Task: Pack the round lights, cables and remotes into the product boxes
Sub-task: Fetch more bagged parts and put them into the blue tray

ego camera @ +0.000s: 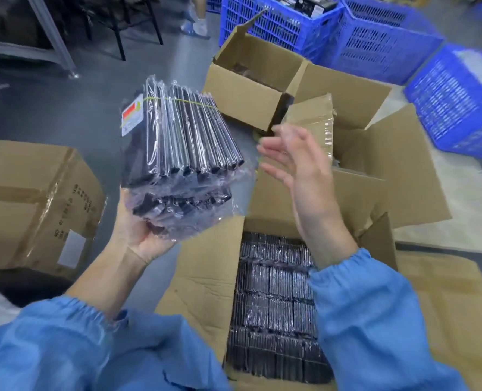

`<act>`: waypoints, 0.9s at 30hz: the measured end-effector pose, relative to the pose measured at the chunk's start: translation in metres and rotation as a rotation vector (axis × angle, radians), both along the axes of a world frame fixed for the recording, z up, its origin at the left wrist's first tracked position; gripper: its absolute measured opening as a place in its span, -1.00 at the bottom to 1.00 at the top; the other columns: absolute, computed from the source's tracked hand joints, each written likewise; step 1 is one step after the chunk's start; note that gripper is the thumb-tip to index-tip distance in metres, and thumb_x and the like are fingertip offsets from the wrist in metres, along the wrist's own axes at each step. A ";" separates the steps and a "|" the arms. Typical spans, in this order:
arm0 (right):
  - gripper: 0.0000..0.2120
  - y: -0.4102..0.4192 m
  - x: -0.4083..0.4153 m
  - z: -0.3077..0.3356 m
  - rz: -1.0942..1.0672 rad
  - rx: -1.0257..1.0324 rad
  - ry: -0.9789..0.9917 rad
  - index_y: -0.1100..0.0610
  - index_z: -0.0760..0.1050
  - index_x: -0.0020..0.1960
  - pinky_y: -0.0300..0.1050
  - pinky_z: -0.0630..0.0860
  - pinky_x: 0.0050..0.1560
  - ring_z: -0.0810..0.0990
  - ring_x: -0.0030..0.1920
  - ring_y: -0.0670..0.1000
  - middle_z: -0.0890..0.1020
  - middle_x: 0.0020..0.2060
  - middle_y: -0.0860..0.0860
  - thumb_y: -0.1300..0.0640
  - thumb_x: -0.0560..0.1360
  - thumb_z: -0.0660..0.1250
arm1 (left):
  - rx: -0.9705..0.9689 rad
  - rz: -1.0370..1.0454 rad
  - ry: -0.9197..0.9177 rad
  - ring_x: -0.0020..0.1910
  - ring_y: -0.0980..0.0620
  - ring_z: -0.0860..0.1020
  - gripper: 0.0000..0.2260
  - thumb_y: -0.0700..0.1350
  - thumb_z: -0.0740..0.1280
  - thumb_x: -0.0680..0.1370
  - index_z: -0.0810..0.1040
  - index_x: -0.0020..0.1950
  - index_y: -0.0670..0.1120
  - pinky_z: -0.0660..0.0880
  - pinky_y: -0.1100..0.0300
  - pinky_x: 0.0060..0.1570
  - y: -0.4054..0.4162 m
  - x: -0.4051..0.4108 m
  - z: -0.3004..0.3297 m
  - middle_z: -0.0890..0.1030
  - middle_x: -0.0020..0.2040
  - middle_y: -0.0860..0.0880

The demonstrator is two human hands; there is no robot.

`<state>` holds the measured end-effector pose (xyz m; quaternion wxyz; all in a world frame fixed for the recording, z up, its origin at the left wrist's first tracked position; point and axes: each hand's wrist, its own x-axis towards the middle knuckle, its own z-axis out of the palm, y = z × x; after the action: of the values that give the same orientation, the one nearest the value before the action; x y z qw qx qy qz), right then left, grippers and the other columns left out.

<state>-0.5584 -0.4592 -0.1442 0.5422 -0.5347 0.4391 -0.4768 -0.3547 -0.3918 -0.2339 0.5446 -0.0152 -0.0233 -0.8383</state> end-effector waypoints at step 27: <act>-0.58 0.157 -0.044 -0.364 0.342 0.655 1.091 -0.03 0.25 0.46 -0.07 0.24 0.41 0.40 0.37 0.12 0.40 0.36 0.14 -0.11 0.64 0.03 | 0.120 0.336 -0.532 0.51 -0.29 0.21 -0.09 0.17 0.54 0.27 0.32 0.54 -0.08 0.13 -0.27 0.49 0.000 0.013 0.011 0.29 0.52 -0.26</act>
<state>-0.6027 -0.3021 -0.5085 0.4446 -0.5694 0.6821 0.1135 -0.3413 -0.3916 -0.2232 0.6501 0.2406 -0.1176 -0.7111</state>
